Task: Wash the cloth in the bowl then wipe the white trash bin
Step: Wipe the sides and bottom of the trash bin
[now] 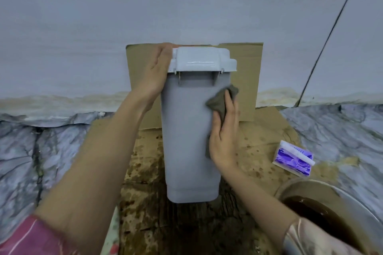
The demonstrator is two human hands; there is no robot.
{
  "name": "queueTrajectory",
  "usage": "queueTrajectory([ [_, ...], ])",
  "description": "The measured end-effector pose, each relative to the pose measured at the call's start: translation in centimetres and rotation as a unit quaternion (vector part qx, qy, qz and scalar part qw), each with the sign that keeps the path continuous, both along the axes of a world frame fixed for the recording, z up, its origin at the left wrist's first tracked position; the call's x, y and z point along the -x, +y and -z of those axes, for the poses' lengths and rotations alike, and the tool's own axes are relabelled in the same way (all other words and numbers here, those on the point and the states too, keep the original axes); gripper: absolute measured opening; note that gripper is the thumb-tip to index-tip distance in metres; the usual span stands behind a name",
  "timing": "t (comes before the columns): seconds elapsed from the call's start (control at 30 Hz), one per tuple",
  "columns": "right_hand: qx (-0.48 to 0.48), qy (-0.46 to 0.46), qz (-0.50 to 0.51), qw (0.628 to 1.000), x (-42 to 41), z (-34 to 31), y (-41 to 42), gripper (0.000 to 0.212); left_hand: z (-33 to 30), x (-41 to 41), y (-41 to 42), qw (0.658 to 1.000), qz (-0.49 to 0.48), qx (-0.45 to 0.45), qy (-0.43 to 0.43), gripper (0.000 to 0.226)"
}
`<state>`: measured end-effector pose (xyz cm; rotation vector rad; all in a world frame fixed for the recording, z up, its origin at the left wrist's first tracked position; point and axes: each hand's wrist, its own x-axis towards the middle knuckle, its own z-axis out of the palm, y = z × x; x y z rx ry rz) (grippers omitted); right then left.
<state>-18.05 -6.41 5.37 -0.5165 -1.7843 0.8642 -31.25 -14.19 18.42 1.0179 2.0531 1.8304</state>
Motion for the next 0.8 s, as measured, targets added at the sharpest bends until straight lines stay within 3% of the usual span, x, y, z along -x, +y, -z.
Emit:
queueTrajectory([
  [0.07, 0.087, -0.006, 0.007, 0.996, -1.9, 3.6, -1.8, 0.044, 0.5, -0.8, -0.6, 1.0, -0.002, -0.006, 0.001, 0.028],
  [0.13, 0.275, -0.042, 0.023, 0.96, -3.7, 6.9, -3.2, 0.048, 1.1, -1.7, -1.2, 1.0, -0.007, -0.016, 0.01, 0.025],
  [0.2, 0.496, -0.08, 0.032, 0.864, -5.0, 9.8, -3.5, 0.055, 1.9, -2.5, -1.8, 0.999, -0.024, -0.031, 0.031, 0.026],
  [0.27, 0.615, -0.089, 0.037, 0.783, -5.7, 11.2, -3.2, 0.056, 3.1, -3.7, -2.6, 0.996, -0.039, -0.051, 0.068, 0.026],
  [0.37, 0.65, -0.067, 0.026, 0.757, -6.3, 9.5, -3.1, 0.051, 5.3, -5.5, -4.3, 0.988, -0.035, -0.069, 0.137, 0.024],
  [0.6, 0.628, 0.051, -0.069, 0.774, -9.2, 1.9, -4.5, 0.043, 8.3, -9.9, -8.2, 0.984, -0.031, -0.047, 0.17, 0.026],
  [0.7, 0.65, 0.078, -0.093, 0.75, -10.9, -0.1, -6.4, 0.043, 9.1, -11.4, -9.6, 0.985, -0.025, -0.043, 0.165, 0.042],
  [0.8, 0.668, 0.105, -0.114, 0.728, -12.3, -1.0, -7.6, 0.041, 8.9, -12.1, -10.1, 0.992, -0.046, -0.041, 0.111, 0.041],
])
